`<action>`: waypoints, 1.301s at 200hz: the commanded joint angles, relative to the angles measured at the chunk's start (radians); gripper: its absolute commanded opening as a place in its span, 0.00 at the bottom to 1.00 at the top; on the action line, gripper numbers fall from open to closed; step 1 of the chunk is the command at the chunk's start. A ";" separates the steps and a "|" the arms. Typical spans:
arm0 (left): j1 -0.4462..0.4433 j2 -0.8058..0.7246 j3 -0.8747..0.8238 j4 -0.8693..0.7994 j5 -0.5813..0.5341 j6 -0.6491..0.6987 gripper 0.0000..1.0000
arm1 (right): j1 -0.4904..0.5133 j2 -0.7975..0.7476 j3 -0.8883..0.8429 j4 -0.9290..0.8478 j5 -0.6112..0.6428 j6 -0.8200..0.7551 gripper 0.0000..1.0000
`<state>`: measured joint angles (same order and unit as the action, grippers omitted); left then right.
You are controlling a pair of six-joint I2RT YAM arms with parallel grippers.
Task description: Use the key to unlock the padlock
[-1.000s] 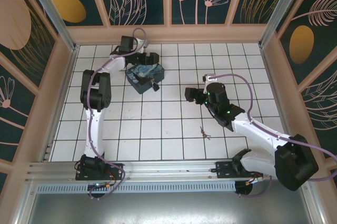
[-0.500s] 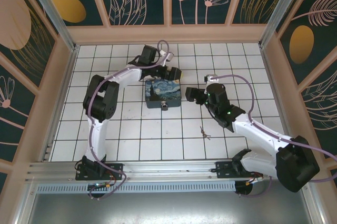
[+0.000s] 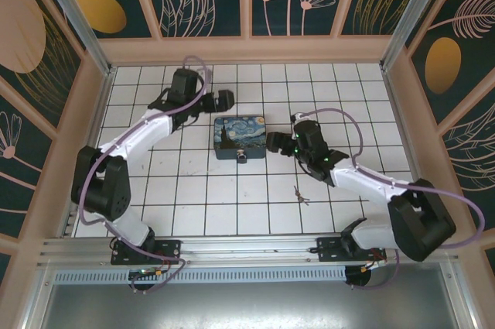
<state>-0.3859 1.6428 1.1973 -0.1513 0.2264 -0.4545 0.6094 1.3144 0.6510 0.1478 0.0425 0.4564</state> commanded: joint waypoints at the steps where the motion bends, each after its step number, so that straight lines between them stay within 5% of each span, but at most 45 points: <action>1: -0.007 0.008 -0.132 0.058 0.079 -0.098 0.99 | -0.007 0.057 0.065 0.066 -0.082 0.028 0.89; 45: -0.059 0.014 -0.219 0.256 0.239 -0.168 0.99 | -0.045 0.153 0.121 0.098 -0.156 0.049 0.89; 108: -0.129 0.118 -0.156 0.289 0.307 -0.170 0.99 | -0.104 0.181 0.094 0.144 -0.227 0.104 0.87; 260: -0.147 0.029 -0.262 0.303 0.249 -0.238 0.99 | -0.235 0.089 0.006 0.110 -0.262 0.097 0.86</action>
<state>-0.5282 1.6875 0.9440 0.1455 0.4709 -0.6865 0.3923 1.3701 0.6838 0.2565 -0.1818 0.5640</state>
